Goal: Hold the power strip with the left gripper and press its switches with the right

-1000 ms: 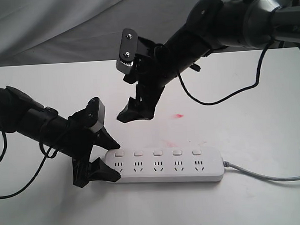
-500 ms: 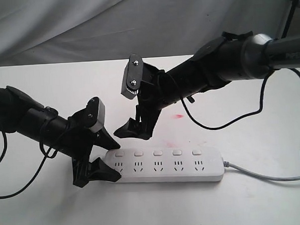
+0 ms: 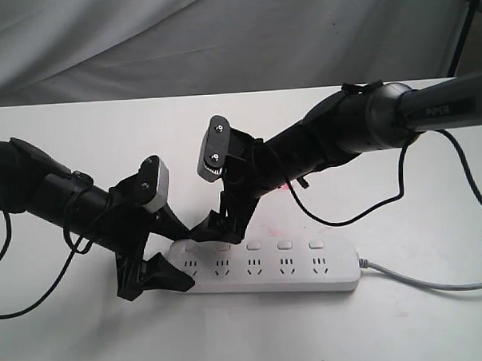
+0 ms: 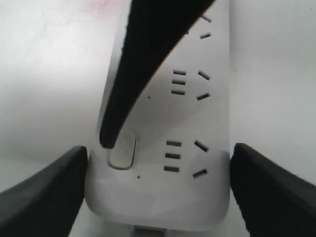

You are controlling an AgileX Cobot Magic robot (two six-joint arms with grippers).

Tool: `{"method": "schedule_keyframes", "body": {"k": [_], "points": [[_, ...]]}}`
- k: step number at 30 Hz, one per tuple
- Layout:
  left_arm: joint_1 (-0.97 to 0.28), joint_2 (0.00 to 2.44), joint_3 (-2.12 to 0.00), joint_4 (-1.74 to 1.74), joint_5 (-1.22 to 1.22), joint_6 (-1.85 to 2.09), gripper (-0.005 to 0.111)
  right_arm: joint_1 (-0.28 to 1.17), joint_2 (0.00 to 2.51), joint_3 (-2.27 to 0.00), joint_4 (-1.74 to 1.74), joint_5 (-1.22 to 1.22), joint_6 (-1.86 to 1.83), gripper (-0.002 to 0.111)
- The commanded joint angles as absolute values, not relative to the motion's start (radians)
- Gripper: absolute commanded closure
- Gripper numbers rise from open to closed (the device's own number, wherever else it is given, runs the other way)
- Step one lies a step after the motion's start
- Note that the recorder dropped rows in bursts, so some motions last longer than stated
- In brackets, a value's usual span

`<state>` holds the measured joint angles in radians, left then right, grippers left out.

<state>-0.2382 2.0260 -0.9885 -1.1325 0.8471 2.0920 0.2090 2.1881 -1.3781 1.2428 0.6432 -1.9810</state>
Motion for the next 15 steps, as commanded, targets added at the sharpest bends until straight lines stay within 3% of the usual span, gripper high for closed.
{"method": "schedule_keyframes", "body": {"k": [1, 15], "points": [[-0.243, 2.029, -0.988, -1.143, 0.84, 2.094, 0.063, 0.209, 2.186, -1.374, 1.263, 0.647, -1.988, 0.004], [-0.243, 2.029, -0.988, -1.143, 0.84, 2.094, 0.063, 0.211, 2.206, -1.374, 1.3, 0.654, -1.992, 0.004]]}}
